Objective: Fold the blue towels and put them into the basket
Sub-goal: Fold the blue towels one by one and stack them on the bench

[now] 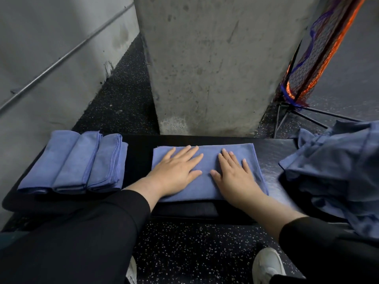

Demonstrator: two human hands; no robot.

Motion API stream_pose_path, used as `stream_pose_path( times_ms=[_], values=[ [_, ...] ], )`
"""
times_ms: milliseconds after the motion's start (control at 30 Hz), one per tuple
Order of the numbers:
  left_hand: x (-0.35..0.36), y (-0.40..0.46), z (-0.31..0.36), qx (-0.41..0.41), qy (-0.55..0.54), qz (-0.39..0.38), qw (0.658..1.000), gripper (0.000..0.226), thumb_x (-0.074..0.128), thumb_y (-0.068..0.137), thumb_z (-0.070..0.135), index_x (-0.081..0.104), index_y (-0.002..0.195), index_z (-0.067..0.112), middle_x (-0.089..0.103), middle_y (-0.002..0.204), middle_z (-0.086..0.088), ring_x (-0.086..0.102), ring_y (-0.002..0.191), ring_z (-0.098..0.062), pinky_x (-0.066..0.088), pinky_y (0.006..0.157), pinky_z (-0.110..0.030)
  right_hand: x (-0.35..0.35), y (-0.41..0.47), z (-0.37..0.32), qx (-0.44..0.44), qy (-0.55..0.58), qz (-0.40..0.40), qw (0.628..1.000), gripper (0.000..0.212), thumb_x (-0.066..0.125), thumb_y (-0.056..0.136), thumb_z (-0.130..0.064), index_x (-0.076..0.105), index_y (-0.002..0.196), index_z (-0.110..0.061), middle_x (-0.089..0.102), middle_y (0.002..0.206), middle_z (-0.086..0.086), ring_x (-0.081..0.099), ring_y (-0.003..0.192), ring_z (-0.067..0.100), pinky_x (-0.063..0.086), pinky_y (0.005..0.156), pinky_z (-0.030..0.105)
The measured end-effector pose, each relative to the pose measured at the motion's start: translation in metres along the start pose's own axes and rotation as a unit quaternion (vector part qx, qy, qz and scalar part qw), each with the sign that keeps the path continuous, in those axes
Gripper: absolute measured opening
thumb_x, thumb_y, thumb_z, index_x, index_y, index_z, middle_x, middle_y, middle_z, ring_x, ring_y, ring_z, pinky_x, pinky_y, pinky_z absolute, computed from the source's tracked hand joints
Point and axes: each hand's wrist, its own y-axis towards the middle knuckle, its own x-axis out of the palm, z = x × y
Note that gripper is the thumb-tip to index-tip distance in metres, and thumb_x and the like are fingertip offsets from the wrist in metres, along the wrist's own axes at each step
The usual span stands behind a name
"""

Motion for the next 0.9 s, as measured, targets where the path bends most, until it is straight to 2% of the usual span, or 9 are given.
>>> stream_pose_path(
  times_ms=[67, 133, 267, 333, 400, 500, 633, 767, 900],
  values=[
    [0.005, -0.002, -0.002, -0.004, -0.005, -0.006, 1.0, 0.062, 0.023, 0.105, 0.055, 0.006, 0.161, 0.034, -0.008, 0.168, 0.014, -0.012, 0.153, -0.005, -0.005, 0.125, -0.042, 0.005, -0.005, 0.017, -0.013, -0.028, 0.025, 0.999, 0.088, -0.001, 0.088, -0.07, 0.008, 0.161, -0.021, 0.0, 0.168, -0.008, -0.002, 0.155, 0.013, -0.001, 0.124, 0.042],
    [0.005, -0.002, -0.004, -0.006, -0.003, -0.001, 1.0, 0.063, 0.021, 0.105, 0.057, 0.004, 0.161, 0.035, -0.009, 0.167, 0.016, -0.013, 0.153, -0.005, -0.004, 0.125, -0.045, 0.002, -0.004, 0.03, -0.017, -0.033, 0.034, 0.999, 0.092, -0.005, 0.084, -0.071, 0.008, 0.161, -0.023, 0.0, 0.168, -0.01, -0.003, 0.154, 0.01, -0.004, 0.124, 0.038],
    [0.004, 0.0, -0.009, -0.032, -0.013, 0.005, 0.999, 0.061, 0.019, 0.104, 0.058, 0.006, 0.16, 0.036, -0.005, 0.168, 0.015, -0.007, 0.154, -0.007, -0.002, 0.125, -0.047, -0.005, -0.001, 0.038, -0.015, -0.015, 0.029, 0.999, 0.081, 0.012, 0.093, -0.068, 0.017, 0.16, -0.022, 0.009, 0.168, -0.009, 0.003, 0.154, 0.01, 0.0, 0.124, 0.037],
    [0.003, 0.004, -0.01, -0.05, -0.016, 0.014, 0.999, 0.059, 0.021, 0.105, 0.054, 0.012, 0.16, 0.035, 0.005, 0.168, 0.012, 0.002, 0.155, -0.01, 0.003, 0.125, -0.049, -0.012, -0.003, 0.031, -0.016, -0.013, 0.05, 0.999, 0.059, 0.037, 0.1, -0.053, 0.039, 0.151, -0.023, 0.028, 0.163, -0.006, 0.024, 0.15, 0.014, 0.013, 0.121, 0.041],
    [0.0, 0.008, -0.008, -0.063, -0.008, 0.031, 0.998, 0.054, 0.025, 0.107, 0.047, 0.021, 0.159, 0.031, 0.018, 0.166, 0.008, 0.014, 0.153, -0.014, 0.01, 0.124, -0.049, -0.019, -0.01, 0.015, -0.04, -0.036, 0.096, 0.994, 0.034, 0.047, 0.099, -0.045, 0.06, 0.125, -0.027, 0.054, 0.137, -0.007, 0.051, 0.127, 0.02, 0.035, 0.103, 0.041],
    [-0.003, 0.008, -0.005, -0.07, 0.015, 0.07, 0.995, 0.042, 0.032, 0.107, 0.034, 0.041, 0.147, 0.026, 0.041, 0.149, 0.006, 0.038, 0.136, -0.02, 0.026, 0.114, -0.046, -0.021, -0.024, -0.007, -0.022, -0.054, 0.064, 0.996, 0.031, 0.044, 0.098, -0.05, 0.063, 0.109, -0.028, 0.056, 0.111, -0.006, 0.055, 0.105, 0.023, 0.044, 0.084, 0.04],
    [-0.006, -0.004, -0.008, -0.095, 0.033, 0.096, 0.99, 0.03, 0.039, 0.101, 0.021, 0.052, 0.127, 0.027, 0.051, 0.119, 0.006, 0.048, 0.107, -0.02, 0.035, 0.096, -0.04, -0.016, -0.021, -0.019, 0.031, -0.08, 0.05, 0.995, 0.037, 0.041, 0.098, -0.055, 0.055, 0.11, -0.023, 0.05, 0.112, -0.002, 0.05, 0.107, 0.025, 0.042, 0.083, 0.042],
    [-0.007, -0.019, -0.012, -0.109, 0.046, 0.091, 0.989, 0.045, 0.042, 0.099, 0.02, 0.045, 0.143, 0.028, 0.053, 0.118, 0.003, 0.05, 0.107, -0.021, 0.035, 0.093, -0.038, -0.012, 0.005, -0.026, 0.026, -0.092, 0.058, 0.994, 0.043, 0.041, 0.098, -0.055, 0.051, 0.119, -0.019, 0.049, 0.12, 0.002, 0.049, 0.112, 0.028, 0.039, 0.091, 0.044],
    [-0.011, -0.045, -0.002, -0.106, 0.061, 0.078, 0.989, 0.04, 0.044, 0.097, 0.028, 0.05, 0.137, 0.026, 0.056, 0.112, 0.003, 0.052, 0.108, -0.022, 0.035, 0.096, -0.04, -0.009, 0.039, -0.027, -0.027, -0.074, 0.043, 0.996, 0.031, 0.042, 0.097, -0.031, 0.05, 0.123, -0.017, 0.049, 0.126, 0.005, 0.047, 0.116, 0.03, 0.035, 0.102, 0.046]
  ],
)
